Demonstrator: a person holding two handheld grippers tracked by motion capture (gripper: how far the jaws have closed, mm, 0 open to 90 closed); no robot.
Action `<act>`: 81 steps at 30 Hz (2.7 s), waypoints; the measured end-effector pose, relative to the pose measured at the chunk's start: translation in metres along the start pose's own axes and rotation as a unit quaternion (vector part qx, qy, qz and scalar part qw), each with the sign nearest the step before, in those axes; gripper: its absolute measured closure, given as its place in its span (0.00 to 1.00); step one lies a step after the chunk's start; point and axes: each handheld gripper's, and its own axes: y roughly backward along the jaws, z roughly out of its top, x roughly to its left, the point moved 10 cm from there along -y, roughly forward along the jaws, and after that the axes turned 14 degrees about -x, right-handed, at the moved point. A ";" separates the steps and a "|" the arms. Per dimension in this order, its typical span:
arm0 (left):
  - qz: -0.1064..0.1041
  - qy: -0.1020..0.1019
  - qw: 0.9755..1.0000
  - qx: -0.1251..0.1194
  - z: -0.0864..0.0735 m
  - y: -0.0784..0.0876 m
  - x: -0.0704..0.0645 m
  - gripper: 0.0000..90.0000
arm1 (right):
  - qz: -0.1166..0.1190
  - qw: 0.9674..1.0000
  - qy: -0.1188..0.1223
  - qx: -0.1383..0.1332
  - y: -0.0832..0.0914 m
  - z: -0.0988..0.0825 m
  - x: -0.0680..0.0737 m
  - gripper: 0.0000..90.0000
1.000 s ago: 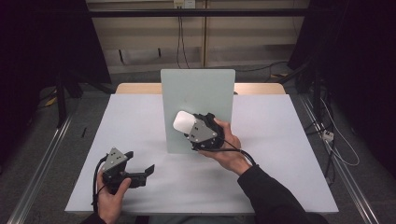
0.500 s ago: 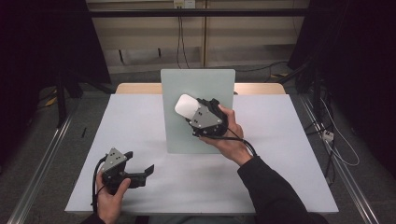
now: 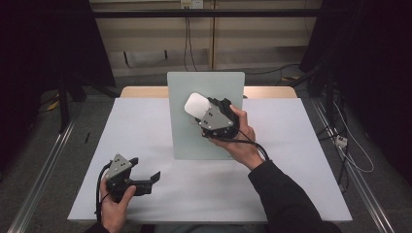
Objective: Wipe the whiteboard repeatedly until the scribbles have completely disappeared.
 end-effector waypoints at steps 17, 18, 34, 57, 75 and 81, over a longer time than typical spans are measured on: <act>0.000 0.000 1.000 0.001 0.000 0.000 0.000 0.05 | 0.076 0.997 0.005 0.026 0.000 -0.028 0.072 0.35; 0.000 -0.001 1.000 0.001 0.000 0.000 0.000 0.05 | 0.079 0.996 0.004 0.027 0.000 -0.028 0.072 0.35; 0.000 0.000 1.000 0.002 -0.001 0.000 0.000 0.05 | -0.016 1.000 0.008 0.003 0.001 0.006 -0.016 0.35; 0.000 -0.001 1.000 0.003 -0.001 0.000 0.000 0.05 | 0.025 1.000 0.015 0.008 -0.008 -0.003 0.030 0.35; -0.001 -0.001 1.000 0.005 -0.002 -0.001 0.000 0.05 | -0.057 0.998 0.015 -0.005 0.001 0.019 -0.051 0.35; 0.001 -0.003 1.000 0.007 -0.002 0.000 0.001 0.05 | -0.064 0.998 0.023 -0.011 -0.001 0.017 -0.045 0.35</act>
